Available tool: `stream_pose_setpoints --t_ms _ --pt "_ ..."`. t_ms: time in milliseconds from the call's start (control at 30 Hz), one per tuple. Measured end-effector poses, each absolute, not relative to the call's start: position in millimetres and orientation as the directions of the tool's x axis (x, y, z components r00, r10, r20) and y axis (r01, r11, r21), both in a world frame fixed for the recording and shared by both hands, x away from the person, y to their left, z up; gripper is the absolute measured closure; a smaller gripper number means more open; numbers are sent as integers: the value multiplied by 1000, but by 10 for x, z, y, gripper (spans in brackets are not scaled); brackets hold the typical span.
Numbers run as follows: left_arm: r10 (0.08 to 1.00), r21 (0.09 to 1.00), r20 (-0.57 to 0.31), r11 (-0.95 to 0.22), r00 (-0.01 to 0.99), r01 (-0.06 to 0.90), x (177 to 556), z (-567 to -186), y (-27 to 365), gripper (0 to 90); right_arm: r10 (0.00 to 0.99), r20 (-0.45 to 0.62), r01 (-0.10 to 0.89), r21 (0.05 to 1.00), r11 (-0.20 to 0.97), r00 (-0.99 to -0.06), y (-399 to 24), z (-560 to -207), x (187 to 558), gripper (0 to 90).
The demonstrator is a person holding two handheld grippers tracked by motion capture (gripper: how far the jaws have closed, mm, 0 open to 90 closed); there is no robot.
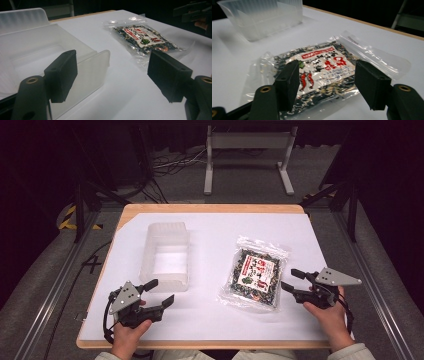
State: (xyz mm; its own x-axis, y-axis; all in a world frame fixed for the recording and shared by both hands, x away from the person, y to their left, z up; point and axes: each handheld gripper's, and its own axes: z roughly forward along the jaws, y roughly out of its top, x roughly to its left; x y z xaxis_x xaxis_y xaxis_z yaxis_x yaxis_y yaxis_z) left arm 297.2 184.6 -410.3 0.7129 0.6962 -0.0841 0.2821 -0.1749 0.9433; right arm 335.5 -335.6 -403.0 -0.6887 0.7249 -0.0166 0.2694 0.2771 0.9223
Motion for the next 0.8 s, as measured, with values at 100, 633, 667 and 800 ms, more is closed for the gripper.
stream_pose_setpoints --t_ms 100,633,667,800 --pt "697 943 -71 -186 713 276 2969 -4102 1827 246 730 -39 266 917 298 -682 -3350 -3981 3422 385" --pt "700 944 -71 -182 711 274 2951 -4103 1819 238 739 32 288 932 221 -673 -3343 -3616 3837 303" --pt "698 944 -78 -178 711 279 2954 -4102 1822 237 743 30 291 930 224 -669 -3342 -3609 3866 295" --pt "690 942 -126 -141 712 304 2969 -4112 1835 232 753 -5 292 920 261 -658 -3352 -3596 3993 286"
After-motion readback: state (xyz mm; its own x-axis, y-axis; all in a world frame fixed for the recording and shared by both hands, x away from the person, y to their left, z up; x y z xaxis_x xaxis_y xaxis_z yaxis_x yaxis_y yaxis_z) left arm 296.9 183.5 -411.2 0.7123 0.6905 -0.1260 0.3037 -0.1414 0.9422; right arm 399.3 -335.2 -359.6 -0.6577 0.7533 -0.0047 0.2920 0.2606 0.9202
